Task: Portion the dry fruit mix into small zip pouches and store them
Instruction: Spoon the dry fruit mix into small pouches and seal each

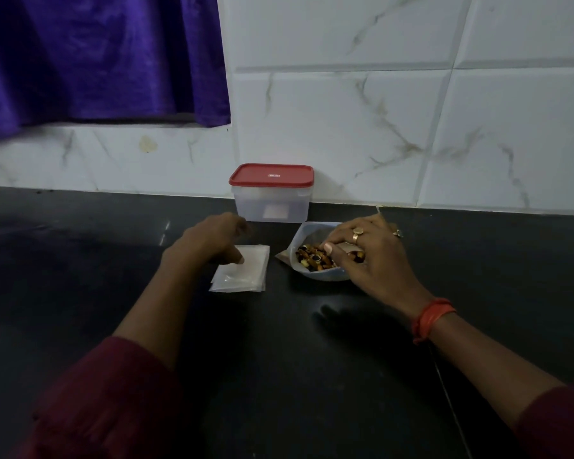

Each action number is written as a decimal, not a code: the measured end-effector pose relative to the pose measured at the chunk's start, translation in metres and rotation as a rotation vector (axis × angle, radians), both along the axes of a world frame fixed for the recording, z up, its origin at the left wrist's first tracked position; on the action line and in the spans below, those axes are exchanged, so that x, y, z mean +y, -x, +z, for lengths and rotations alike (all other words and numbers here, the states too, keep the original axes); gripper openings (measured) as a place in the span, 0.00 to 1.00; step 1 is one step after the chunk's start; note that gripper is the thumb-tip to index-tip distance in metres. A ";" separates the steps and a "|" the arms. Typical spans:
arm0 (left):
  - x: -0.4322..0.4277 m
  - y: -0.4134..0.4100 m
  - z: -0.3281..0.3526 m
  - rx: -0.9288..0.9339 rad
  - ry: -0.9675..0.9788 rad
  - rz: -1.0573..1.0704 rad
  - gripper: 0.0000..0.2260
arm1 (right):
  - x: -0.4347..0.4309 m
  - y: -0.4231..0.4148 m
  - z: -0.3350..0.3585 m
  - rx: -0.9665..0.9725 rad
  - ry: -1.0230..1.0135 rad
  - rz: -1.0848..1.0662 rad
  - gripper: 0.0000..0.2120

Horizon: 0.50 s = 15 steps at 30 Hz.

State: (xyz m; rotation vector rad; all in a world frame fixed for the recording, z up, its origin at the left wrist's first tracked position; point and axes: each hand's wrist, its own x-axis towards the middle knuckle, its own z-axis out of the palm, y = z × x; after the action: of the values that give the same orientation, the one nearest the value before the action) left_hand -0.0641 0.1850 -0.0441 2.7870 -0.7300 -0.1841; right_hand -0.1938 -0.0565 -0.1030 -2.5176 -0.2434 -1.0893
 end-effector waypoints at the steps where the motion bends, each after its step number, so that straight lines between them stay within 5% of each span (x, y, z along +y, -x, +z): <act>1: 0.001 0.000 0.001 0.041 -0.008 -0.007 0.27 | 0.004 0.000 -0.001 -0.002 0.011 0.004 0.13; 15: 0.001 -0.002 0.003 0.203 -0.076 0.008 0.36 | 0.011 0.006 -0.010 0.142 0.072 0.092 0.14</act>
State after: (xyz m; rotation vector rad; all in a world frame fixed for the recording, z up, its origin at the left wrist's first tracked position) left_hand -0.0619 0.1860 -0.0409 2.7867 -0.6745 -0.4950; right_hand -0.2001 -0.0455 -0.1127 -2.6052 -0.3614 -0.8771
